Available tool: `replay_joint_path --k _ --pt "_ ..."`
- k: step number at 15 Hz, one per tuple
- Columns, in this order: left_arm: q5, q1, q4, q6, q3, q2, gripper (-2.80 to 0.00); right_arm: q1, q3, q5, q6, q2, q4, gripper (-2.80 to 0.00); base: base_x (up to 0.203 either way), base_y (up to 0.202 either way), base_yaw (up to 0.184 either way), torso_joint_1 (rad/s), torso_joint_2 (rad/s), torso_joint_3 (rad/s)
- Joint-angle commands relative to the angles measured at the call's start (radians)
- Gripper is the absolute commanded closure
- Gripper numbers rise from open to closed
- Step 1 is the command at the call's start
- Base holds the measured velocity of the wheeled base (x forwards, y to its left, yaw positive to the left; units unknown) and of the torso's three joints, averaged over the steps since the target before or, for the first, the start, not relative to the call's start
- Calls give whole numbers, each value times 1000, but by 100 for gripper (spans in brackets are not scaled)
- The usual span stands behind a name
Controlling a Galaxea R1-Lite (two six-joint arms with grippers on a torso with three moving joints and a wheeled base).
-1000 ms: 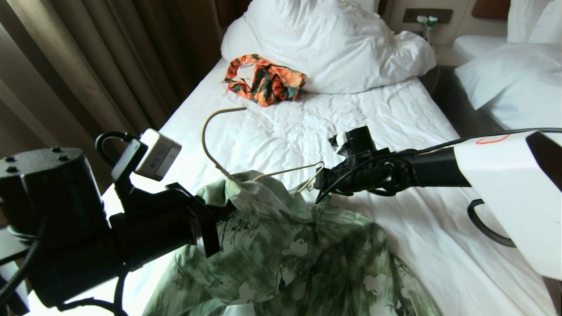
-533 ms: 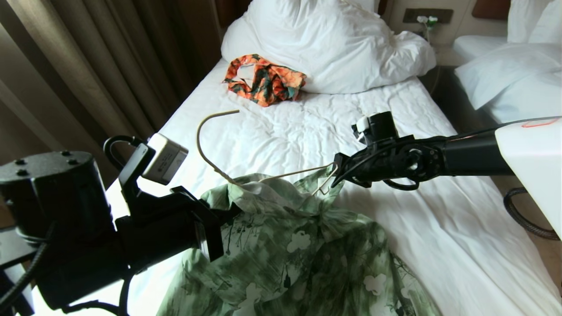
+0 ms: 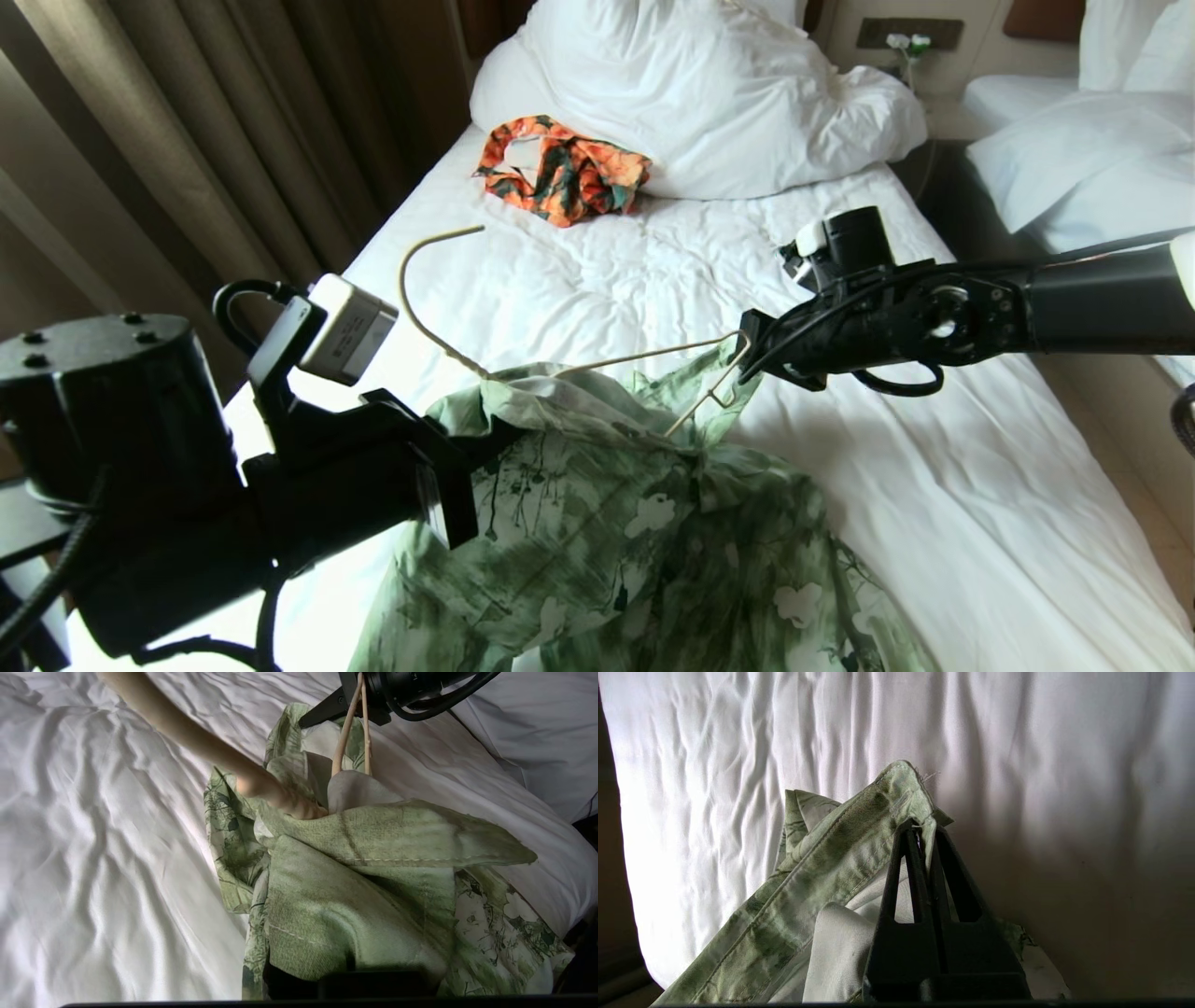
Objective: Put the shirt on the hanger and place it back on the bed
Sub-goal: Hook the other side of the shirt onto the hanger
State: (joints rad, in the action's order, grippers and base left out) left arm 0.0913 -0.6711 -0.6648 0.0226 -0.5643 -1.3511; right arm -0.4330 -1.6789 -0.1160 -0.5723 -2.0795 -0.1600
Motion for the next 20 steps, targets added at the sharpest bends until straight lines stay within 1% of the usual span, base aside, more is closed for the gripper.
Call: replay_joint_path --k 1,3,5,7,10,12,14,18,20 --pt "0 -4 -4 0 1 23 0 16 1 -1 -3 25 -4 0 0 0 0 0 0 0" --pt "2 -12 7 2 0 81 0 31 10 -1 -4 17 -3 0 0 0 0 0 0 0" --pt "-1 -43 47 1 0 112 0 42 10 -2 -4 1 0 0 0 0 0 0 0 0" --pt "-1 -46 65 0 8 106 0 43 4 -2 -6 4 4 0 0 0 0 0 0 0" --pt "-2 -74 65 0 16 97 0 42 1 -4 -7 29 4 0 0 0 0 0 0 0" --pt "-7 -76 65 -2 5 81 0 33 9 -6 -11 65 -4 0 0 0 0 0 0 0" --pt "-8 -84 65 -3 1 75 0 17 11 -8 -36 107 -18 0 0 0 0 0 0 0" --pt "-30 -99 65 -4 -13 44 0 -32 10 -16 -43 207 -115 0 0 0 0 0 0 0" --pt "-41 -117 65 -4 -11 38 0 -38 10 -17 -43 242 -121 0 0 0 0 0 0 0"
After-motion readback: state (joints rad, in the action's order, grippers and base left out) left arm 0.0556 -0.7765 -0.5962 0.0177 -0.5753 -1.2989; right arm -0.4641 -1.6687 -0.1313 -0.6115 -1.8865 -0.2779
